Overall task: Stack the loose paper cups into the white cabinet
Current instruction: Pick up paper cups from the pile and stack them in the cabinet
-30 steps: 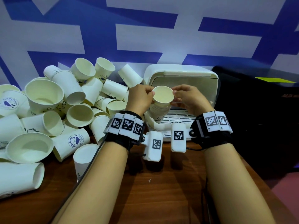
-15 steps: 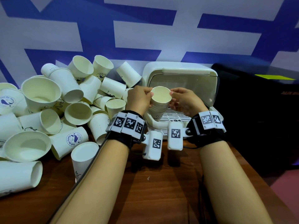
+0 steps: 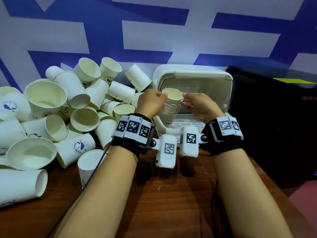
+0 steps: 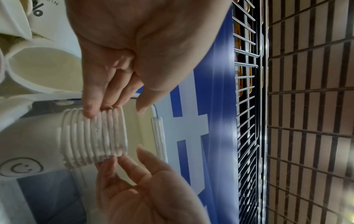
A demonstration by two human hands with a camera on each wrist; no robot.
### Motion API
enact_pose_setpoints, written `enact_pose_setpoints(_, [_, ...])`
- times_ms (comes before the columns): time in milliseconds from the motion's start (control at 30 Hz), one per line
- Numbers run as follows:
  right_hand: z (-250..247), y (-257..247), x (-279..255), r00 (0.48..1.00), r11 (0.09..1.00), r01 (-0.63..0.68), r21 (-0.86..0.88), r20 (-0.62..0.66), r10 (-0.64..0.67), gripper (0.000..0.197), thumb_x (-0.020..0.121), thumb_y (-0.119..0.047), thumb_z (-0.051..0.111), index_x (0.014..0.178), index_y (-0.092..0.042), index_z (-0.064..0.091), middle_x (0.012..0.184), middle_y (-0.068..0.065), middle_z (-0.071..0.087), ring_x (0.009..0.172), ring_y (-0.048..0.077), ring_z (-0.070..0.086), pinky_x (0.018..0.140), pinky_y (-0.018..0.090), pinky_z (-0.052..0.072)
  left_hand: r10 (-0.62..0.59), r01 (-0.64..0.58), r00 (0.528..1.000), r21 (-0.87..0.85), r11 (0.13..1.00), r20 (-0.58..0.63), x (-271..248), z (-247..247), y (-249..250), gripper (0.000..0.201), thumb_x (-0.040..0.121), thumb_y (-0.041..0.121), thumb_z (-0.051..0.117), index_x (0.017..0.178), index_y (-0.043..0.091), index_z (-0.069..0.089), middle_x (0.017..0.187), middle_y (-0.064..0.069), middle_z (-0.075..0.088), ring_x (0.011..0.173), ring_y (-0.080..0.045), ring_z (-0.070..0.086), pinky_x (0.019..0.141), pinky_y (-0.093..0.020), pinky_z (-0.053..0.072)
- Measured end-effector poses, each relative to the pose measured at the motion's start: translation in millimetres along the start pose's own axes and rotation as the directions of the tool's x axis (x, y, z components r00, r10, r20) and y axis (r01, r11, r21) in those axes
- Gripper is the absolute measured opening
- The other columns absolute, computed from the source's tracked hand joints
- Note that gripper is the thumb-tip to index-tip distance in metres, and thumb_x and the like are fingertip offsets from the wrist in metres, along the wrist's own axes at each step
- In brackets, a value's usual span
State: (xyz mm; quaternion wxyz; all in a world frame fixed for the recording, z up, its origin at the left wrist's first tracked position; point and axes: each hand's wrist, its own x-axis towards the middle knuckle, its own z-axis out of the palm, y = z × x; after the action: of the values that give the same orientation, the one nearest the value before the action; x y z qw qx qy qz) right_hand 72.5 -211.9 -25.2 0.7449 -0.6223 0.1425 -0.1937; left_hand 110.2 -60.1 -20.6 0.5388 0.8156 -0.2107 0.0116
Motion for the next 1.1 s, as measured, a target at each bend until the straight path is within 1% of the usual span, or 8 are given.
enact_pose_setpoints(67, [0.3,0.1,-0.2,1.000,1.000,-0.003,0.006,0.021,0.003,0.013,0.097,-0.002,0.052,0.100,0.007,0.060,0.092,0.012,0.063,0.077,0.014,0.061,0.060,0.015,0.054,-0.040,0.039,0.995,0.008,0.999,0.093,-0.7,0.6,5.1,0.027,0.096,0.036,0.051,0.079,0.019,0.062,0.104,-0.017,0.069,0.103,-0.030,0.064,0.098,-0.043,0.049])
enact_pose_setpoints(167, [1.2,1.0,0.1,0.999,1.000,0.000,-0.020,0.051,0.001,0.009,0.097,-0.005,0.053,0.092,0.000,0.060,0.089,0.011,0.065,0.079,0.016,0.063,0.067,0.018,0.054,-0.094,0.103,0.978,-0.036,0.994,0.185,0.1,4.0,9.6,0.041,0.097,0.037,0.047,0.115,0.003,0.062,0.117,-0.015,0.064,0.112,-0.029,0.058,0.103,-0.043,0.044])
enact_pose_setpoints(267, [2.8,1.8,0.4,0.997,0.999,0.003,-0.045,0.080,0.001,0.010,0.097,-0.005,0.053,0.091,-0.001,0.060,0.089,0.011,0.064,0.080,0.016,0.062,0.071,0.020,0.053,-0.133,0.160,0.967,-0.110,0.981,0.215,1.1,7.7,8.6,0.049,0.095,0.040,0.049,0.127,0.004,0.056,0.122,-0.013,0.062,0.115,-0.028,0.056,0.106,-0.044,0.041])
enact_pose_setpoints(533, [6.7,3.7,-1.3,0.994,0.996,0.027,-0.087,0.108,-0.018,0.009,0.096,-0.003,0.053,0.092,-0.002,0.060,0.091,0.010,0.064,0.083,0.015,0.062,0.075,0.018,0.052,-0.117,0.230,0.943,-0.353,0.907,0.312,-3.2,9.8,9.6,0.025,0.102,0.025,0.044,0.098,0.007,0.061,0.118,-0.020,0.065,0.115,-0.031,0.060,0.107,-0.040,0.041])
enact_pose_setpoints(767, [11.9,4.4,-5.7,0.994,0.993,0.052,-0.109,0.103,-0.041,0.009,0.096,-0.002,0.053,0.090,-0.003,0.059,0.087,0.008,0.064,0.082,0.014,0.062,0.077,0.018,0.051,-0.127,0.256,0.941,-0.413,0.874,0.314,-5.8,5.7,13.2,0.024,0.102,0.020,0.043,0.111,0.003,0.057,0.104,-0.010,0.065,0.098,-0.019,0.061,0.088,-0.025,0.044])
enact_pose_setpoints(867, [13.9,2.3,-7.1,0.997,0.984,0.038,-0.172,0.070,-0.026,0.007,0.096,-0.005,0.055,0.091,-0.003,0.059,0.091,0.011,0.063,0.086,0.017,0.061,0.077,0.020,0.051,-0.138,0.258,0.930,-0.339,0.905,0.341,-6.6,-2.2,14.4,0.027,0.101,0.023,0.047,0.118,0.005,0.056,0.095,-0.002,0.062,0.095,-0.015,0.059,0.095,-0.029,0.043])
enact_pose_setpoints(967, [16.6,-5.5,-15.1,0.999,0.961,0.051,-0.273,0.017,-0.048,0.014,0.096,-0.009,0.056,0.082,-0.007,0.058,0.080,0.004,0.061,0.073,0.013,0.058,0.071,0.020,0.049,-0.133,0.196,0.936,-0.167,0.966,0.327,-7.4,-19.0,17.9,0.031,0.099,0.025,0.049,0.123,0.007,0.060,0.095,-0.001,0.062,0.091,-0.015,0.060,0.081,-0.027,0.048])
enact_pose_setpoints(1100, [22.2,-11.6,-16.7,0.982,0.906,0.152,-0.395,-0.043,-0.183,0.024,0.093,-0.018,0.061,0.070,-0.013,0.057,0.075,0.002,0.059,0.076,0.015,0.056,0.085,0.035,0.050,-0.100,0.096,0.960,0.027,0.995,0.260,-10.0,-47.0,19.2,0.025,0.097,0.026,0.052,0.109,0.012,0.067,0.110,-0.005,0.068,0.098,-0.019,0.065,0.084,-0.031,0.052])
